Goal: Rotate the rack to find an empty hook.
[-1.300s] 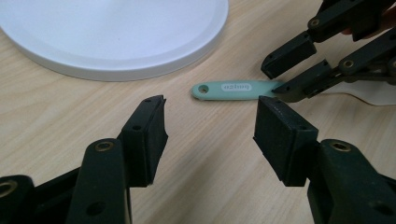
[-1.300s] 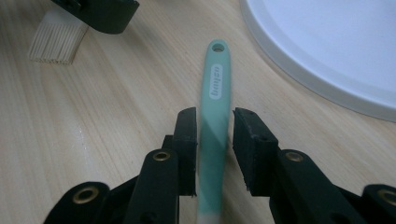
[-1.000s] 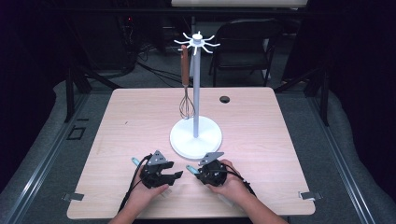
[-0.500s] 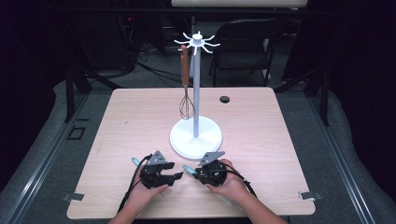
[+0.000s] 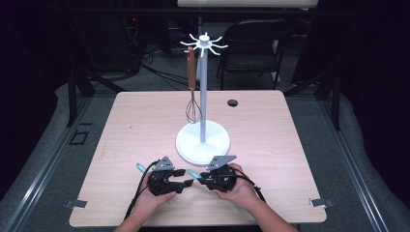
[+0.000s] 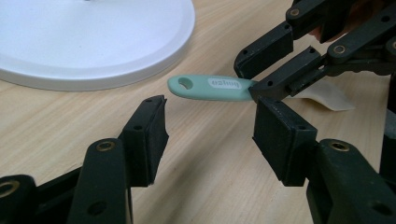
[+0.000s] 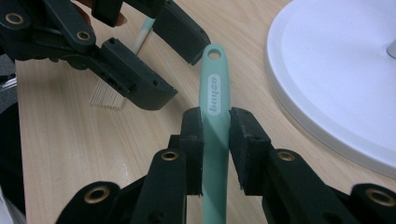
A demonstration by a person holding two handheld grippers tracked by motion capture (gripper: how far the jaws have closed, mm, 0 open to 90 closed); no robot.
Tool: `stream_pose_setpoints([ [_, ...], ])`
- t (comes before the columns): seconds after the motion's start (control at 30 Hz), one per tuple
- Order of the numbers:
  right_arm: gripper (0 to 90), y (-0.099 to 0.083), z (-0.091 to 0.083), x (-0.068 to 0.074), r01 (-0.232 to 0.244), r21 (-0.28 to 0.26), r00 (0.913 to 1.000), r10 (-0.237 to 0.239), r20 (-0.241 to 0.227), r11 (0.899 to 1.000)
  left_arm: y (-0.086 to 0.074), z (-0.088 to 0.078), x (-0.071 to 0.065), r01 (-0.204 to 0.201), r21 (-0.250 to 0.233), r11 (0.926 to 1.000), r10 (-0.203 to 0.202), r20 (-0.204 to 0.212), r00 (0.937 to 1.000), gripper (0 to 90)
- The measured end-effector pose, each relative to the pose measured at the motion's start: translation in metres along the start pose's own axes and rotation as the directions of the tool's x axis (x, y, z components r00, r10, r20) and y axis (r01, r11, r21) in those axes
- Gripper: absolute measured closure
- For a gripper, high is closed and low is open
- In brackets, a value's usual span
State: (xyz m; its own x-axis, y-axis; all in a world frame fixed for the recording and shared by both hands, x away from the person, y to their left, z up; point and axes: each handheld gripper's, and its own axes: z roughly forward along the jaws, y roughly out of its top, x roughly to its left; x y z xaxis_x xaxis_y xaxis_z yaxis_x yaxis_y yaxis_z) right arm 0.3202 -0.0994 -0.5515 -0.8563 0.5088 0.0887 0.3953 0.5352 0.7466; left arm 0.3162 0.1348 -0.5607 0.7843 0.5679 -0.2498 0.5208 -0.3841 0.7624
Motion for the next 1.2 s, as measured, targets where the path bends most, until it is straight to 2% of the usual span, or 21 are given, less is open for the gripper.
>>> stream_pose_setpoints([
  [0.17,75.3,0.001,-0.001,0.002,0.007,-0.006,0.9999,-0.007,-0.012,1.0,0.001,0.0,-0.002,0.003,-0.012,0.9999,-0.003,0.025,0.9997,44.0],
  [0.33,74.6,0.001,-0.001,0.002,0.009,-0.007,0.9997,-0.01,-0.021,1.0,0.002,-0.001,-0.002,-0.004,-0.014,0.9999,0.005,0.021,0.9998,43.9],
  [0.53,72.1,-0.004,0.001,0.001,0.005,0.059,0.9998,-0.004,-0.019,0.998,0.003,0.0,-0.001,-0.002,-0.025,0.9997,0.003,0.028,0.9996,43.9],
  [0.57,77.2,-0.007,0.003,0.001,-0.006,0.07,0.9999,0.007,-0.011,0.997,0.003,0.0,-0.001,0.007,-0.031,0.9995,-0.005,0.041,0.9991,45.3],
  [0.63,89.4,-0.009,0.003,0.001,0.001,0.087,1.0,-0.001,0.007,0.996,0.004,0.001,-0.002,0.004,-0.03,0.9995,-0.002,0.046,0.9989,45.4],
  [0.67,90.0,-0.01,0.003,0.001,0.002,0.089,1.0,-0.002,0.001,0.996,0.004,0.001,-0.003,-0.004,-0.027,0.9996,0.006,0.048,0.9988,45.4],
  [0.7,90.0,-0.01,0.004,0.001,0.002,0.093,1.0,-0.002,0.001,0.996,0.004,0.002,-0.004,-0.012,-0.024,0.9996,0.013,0.032,0.9994,45.4],
  [0.77,88.8,-0.01,0.005,0.001,-0.006,0.099,0.9999,0.004,0.015,0.995,0.004,0.002,-0.003,-0.02,-0.012,0.9997,0.021,0.029,0.9994,45.4],
  [0.8,81.3,-0.009,0.005,0.0,-0.007,0.103,0.9999,0.005,0.016,0.995,0.004,0.002,-0.003,-0.024,-0.009,0.9997,0.024,0.024,0.9994,45.4],
  [1.0,71.5,-0.012,0.011,0.003,0.01,0.124,0.9995,-0.014,0.029,0.992,0.003,0.0,0.001,-0.024,-0.009,0.9997,0.024,0.008,0.9997,45.4],
  [1.1,70.4,-0.014,0.016,0.005,0.051,0.149,0.9973,-0.058,0.045,0.988,0.002,-0.001,0.002,-0.015,-0.009,0.9998,0.015,0.001,0.9999,45.3],
  [1.13,71.5,-0.015,0.018,0.007,0.063,0.134,0.9961,-0.071,0.053,0.989,0.001,-0.001,0.003,-0.014,-0.009,0.9999,0.014,-0.001,0.9999,45.3],
  [1.2,75.7,-0.014,0.019,0.008,0.061,0.135,0.9962,-0.069,0.054,0.989,0.0,-0.002,0.004,-0.01,-0.006,0.9999,0.01,-0.007,0.9999,45.3],
])
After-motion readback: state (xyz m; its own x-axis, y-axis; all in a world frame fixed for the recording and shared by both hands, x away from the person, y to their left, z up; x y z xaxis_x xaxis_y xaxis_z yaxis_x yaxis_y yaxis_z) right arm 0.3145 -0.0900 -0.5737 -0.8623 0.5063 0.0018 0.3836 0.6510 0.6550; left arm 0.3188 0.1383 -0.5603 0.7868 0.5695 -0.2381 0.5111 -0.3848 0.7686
